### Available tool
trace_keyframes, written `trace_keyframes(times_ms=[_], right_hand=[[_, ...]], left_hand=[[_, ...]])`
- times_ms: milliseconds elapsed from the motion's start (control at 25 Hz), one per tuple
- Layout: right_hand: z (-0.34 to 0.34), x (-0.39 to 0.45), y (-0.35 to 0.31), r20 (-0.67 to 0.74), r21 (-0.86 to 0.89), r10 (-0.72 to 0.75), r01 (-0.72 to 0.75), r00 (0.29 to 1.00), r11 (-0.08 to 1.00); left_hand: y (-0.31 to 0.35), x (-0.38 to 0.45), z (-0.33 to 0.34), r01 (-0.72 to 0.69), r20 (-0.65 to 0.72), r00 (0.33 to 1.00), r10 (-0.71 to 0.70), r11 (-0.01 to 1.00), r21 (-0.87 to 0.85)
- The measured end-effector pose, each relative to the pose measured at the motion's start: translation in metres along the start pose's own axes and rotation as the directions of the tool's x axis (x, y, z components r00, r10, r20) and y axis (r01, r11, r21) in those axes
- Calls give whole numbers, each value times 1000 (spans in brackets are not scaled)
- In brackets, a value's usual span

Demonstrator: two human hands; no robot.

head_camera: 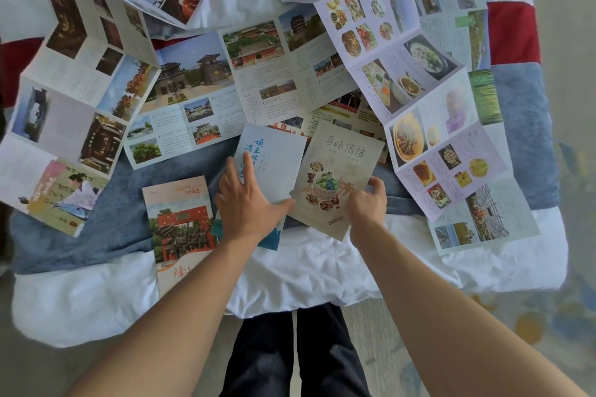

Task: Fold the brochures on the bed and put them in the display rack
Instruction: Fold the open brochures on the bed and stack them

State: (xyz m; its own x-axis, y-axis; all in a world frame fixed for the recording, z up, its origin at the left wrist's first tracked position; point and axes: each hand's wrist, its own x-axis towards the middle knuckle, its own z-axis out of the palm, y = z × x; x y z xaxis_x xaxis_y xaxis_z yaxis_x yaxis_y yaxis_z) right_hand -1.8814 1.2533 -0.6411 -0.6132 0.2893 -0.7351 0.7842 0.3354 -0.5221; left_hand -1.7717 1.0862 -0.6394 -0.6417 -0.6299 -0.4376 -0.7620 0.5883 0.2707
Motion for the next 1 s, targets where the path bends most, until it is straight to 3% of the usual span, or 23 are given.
trace_keyframes(times_ms=[320,560,840,1000], right_hand=[[-7,-21,-3,23,126,53,-55,998,990],[3,-27,-8,70,130,74,-82,995,988],[17,-43,-6,189,-30,-31,38,981,999],[21,-47,-3,238,-17,-34,39,971,999]], left_hand=[[-16,2,-16,228,-76,967,-244,957,-179],[-20,-2,-16,275,-57,954,-294,935,-223],[-15,1,-15,310,-19,945,-327,911,-273],[-23,3,-18,329,-22,939,-344,913,-242]])
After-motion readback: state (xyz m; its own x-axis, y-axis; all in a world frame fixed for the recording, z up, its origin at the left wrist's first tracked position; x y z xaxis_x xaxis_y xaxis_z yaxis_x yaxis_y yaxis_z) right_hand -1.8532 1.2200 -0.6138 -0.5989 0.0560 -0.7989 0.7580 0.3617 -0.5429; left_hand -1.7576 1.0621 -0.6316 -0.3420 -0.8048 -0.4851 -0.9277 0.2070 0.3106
